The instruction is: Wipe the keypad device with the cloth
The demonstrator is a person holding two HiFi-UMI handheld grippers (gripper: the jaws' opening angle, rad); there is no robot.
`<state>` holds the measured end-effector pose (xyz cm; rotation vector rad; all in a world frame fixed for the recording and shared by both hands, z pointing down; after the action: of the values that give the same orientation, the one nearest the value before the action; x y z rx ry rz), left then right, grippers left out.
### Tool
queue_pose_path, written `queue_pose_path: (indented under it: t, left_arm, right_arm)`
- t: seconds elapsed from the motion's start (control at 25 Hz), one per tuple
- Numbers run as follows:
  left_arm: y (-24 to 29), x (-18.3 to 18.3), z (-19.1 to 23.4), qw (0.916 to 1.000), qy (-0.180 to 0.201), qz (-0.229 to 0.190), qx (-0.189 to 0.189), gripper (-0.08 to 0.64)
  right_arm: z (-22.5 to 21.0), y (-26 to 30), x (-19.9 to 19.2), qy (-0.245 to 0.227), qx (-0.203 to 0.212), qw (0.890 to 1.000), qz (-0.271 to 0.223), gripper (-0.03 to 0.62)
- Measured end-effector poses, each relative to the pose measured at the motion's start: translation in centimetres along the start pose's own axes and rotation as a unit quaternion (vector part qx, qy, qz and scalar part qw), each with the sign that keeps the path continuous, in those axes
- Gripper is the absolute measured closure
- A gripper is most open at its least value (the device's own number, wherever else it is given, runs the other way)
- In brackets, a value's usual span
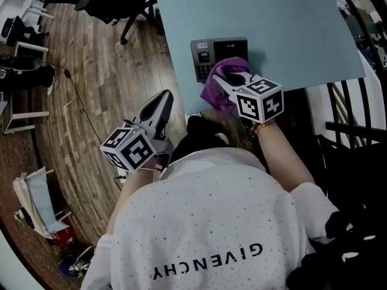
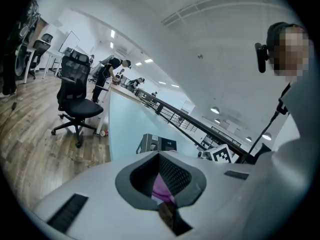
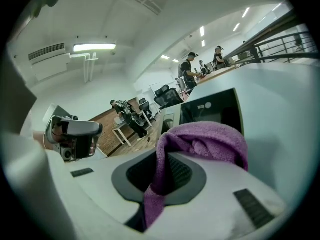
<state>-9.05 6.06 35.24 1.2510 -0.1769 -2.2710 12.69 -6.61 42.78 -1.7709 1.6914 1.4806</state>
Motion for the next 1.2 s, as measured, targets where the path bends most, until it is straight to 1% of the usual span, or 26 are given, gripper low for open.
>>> queue_pose_path:
  t: [0.16, 0.32, 0.48, 0.64, 0.8, 0.96, 1.12, 1.2]
  left_arm:
    - [0.6, -0.4, -0.3, 0.9999, -0.012, -0.004, -0.005, 0.56]
    - [1.1, -0.5, -0.6, 0.9999, -0.002, 0.009, -0.006, 0.56]
    - [1.1, -0.9, -0.6, 0.9999, -0.006, 0.015, -0.003, 0.56]
    - [0.7, -1.5, -0.4, 0.9998, -0.017, 0.012, 0.001, 0.56]
    - [0.5, -2.1, -0.3, 0.9998, -0.018, 0.012, 0.001, 0.56]
    - [-0.2, -2.4, 0.0, 0.9997, -0.024, 0.007, 0.003, 0.56]
    - [-0.9, -2.3, 0.4, 0.9996, -0.027, -0.006, 0.012, 0.56]
    - [-1.0, -2.2, 0.5, 0.9995, -0.027, -0.008, 0.015, 0.56]
  right_arm:
    - [-0.9, -1.4, -0.3, 0.013, -0.013, 1.0, -0.006, 0.565]
    - [-2.1, -3.1, -0.6, 0.03, -0.032, 0.999, -0.016, 0.566]
    - [-3.4, -4.2, -0.9, 0.051, -0.034, 0.998, -0.028, 0.566]
    - [-3.8, -4.5, -0.8, 0.047, -0.038, 0.998, -0.027, 0.566]
    - [-4.4, -4.7, -0.9, 0.054, -0.039, 0.997, -0.034, 0.566]
    - [-4.5, -4.7, -1.0, 0.056, -0.041, 0.997, -0.031, 0.566]
    - [-4.2, -4.7, -0.7, 0.063, -0.033, 0.997, -0.031, 0.565]
    - [-3.4, -4.2, -0.3, 0.061, -0.007, 0.998, -0.023, 0.565]
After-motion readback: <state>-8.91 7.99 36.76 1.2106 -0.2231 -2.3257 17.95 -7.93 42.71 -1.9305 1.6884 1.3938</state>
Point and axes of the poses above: the fingertips, and each gripper's own axes: y forward along the fingers, z to its left, x out of its top, the point moved 10 cm from there along -y, backward along the fingers, and after that the axes turned 3 degrees about -y, right-handed, at the moved point
